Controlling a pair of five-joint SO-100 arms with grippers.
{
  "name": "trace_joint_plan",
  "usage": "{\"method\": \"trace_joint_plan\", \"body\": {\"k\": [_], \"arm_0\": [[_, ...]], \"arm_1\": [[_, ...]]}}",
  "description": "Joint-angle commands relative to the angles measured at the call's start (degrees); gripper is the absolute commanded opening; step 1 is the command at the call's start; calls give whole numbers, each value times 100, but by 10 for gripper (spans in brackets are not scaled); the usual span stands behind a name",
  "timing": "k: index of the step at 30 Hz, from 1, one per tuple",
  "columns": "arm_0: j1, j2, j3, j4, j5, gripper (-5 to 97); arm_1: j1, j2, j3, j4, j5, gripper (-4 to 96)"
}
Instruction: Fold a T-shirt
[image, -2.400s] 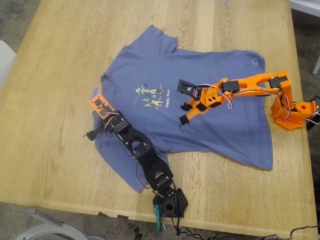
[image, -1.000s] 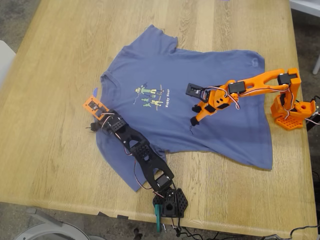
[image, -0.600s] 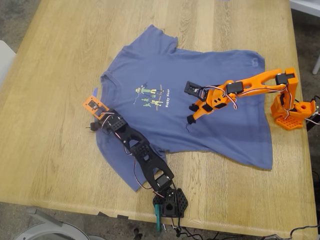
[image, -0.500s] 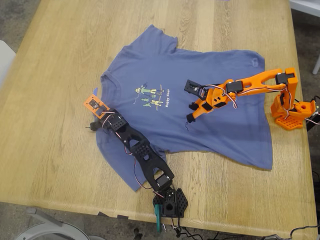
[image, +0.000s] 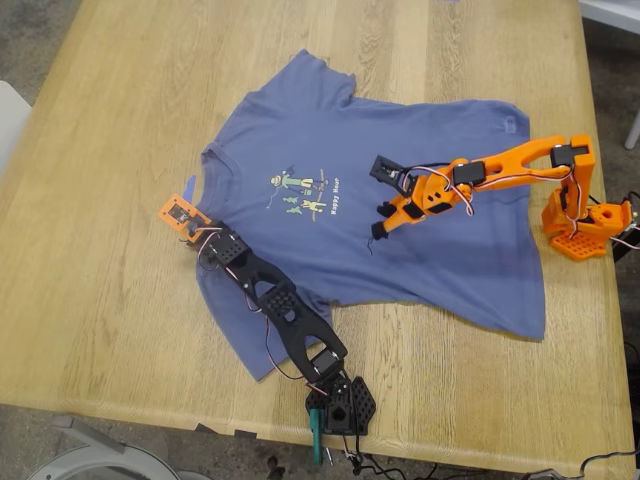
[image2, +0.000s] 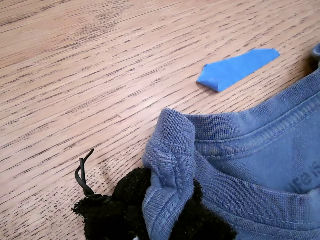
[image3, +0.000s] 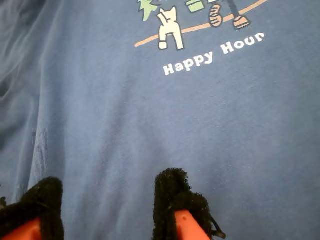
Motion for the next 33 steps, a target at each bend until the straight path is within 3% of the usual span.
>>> {"method": "trace_joint_plan", "body": {"k": [1, 9, 33], "arm_0": [[264, -9, -35, 62, -114, 0], [272, -18, -35, 9, -123, 0], [352, -9, 44, 35, -141, 0]], "arm_1": [[-9, 9, 18, -193, 97, 317], [-53, -88, 422, -589, 220, 322], [-642, -1450, -281, -1591, 483, 324]]}}
